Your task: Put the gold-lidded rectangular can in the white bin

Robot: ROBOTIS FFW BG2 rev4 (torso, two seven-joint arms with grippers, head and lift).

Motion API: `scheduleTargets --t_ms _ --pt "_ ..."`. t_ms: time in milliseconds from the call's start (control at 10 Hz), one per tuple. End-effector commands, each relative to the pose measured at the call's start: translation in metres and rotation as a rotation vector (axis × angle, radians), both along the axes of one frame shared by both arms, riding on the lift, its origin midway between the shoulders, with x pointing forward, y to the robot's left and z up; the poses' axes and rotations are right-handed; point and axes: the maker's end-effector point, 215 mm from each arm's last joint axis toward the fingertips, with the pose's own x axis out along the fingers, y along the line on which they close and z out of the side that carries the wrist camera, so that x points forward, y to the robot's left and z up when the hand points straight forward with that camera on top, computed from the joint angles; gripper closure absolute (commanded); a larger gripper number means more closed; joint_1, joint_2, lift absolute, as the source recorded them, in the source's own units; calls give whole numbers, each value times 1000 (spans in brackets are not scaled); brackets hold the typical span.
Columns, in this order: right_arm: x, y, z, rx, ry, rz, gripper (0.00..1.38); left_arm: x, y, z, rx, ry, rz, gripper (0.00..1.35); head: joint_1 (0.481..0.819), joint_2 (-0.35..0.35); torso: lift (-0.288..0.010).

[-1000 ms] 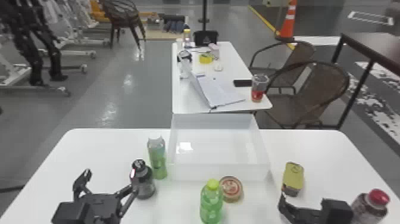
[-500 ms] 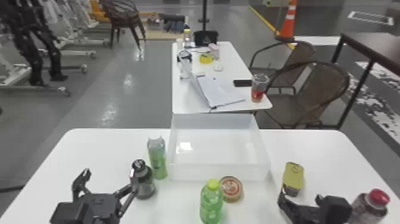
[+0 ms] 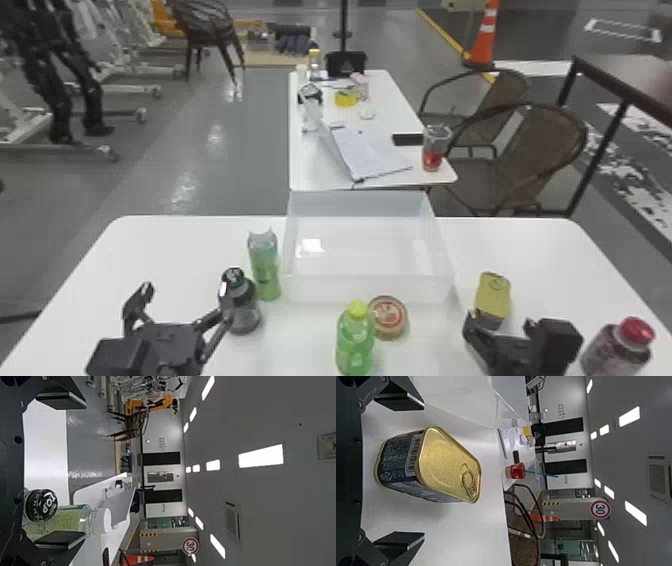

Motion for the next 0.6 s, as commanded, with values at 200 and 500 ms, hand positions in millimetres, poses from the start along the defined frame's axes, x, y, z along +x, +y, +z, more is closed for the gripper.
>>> scheduleTargets --t_ms 200,500 --pt "5 -1 -4 -4 7 0 140 2 -2 2 1 -8 -8 145 549 0 -100" --pt "14 -3 -1 -17 -6 0 140 2 -2 2 1 -9 -10 145 549 0 -100"
